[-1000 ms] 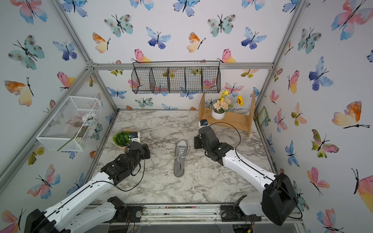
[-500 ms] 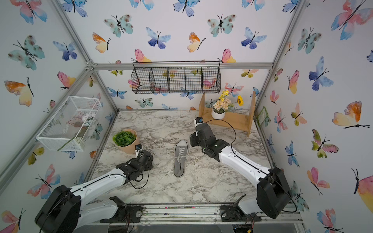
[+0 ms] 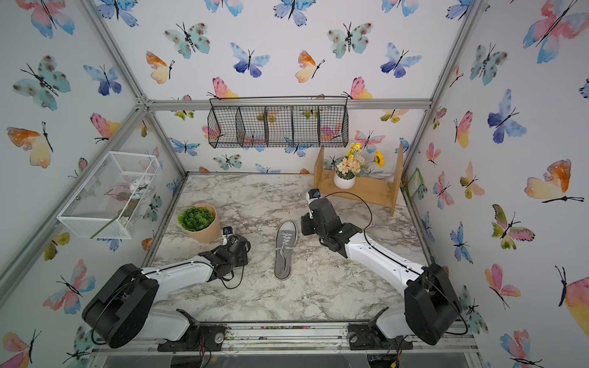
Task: Tie the shoes
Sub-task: Cross the shoelace with the shoelace.
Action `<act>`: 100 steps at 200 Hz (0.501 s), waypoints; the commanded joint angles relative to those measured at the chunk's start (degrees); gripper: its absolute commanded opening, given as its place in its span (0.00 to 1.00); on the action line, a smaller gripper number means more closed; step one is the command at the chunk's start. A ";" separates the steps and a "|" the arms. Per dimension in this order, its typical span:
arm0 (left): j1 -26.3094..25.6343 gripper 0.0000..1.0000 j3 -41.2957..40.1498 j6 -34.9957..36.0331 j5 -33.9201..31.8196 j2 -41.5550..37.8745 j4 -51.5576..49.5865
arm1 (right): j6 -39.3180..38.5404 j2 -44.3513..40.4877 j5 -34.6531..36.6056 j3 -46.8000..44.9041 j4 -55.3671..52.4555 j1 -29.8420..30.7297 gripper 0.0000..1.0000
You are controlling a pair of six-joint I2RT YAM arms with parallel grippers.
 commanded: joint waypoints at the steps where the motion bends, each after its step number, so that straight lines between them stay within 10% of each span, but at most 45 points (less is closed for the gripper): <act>1: 0.03 0.61 1.15 0.09 0.76 1.81 1.22 | -0.43 -0.44 -1.45 -1.11 1.06 -0.26 0.03; 100: -0.15 0.00 -0.49 0.39 -0.09 4.57 5.68 | -0.90 -0.34 -1.38 -0.49 1.04 -0.26 0.03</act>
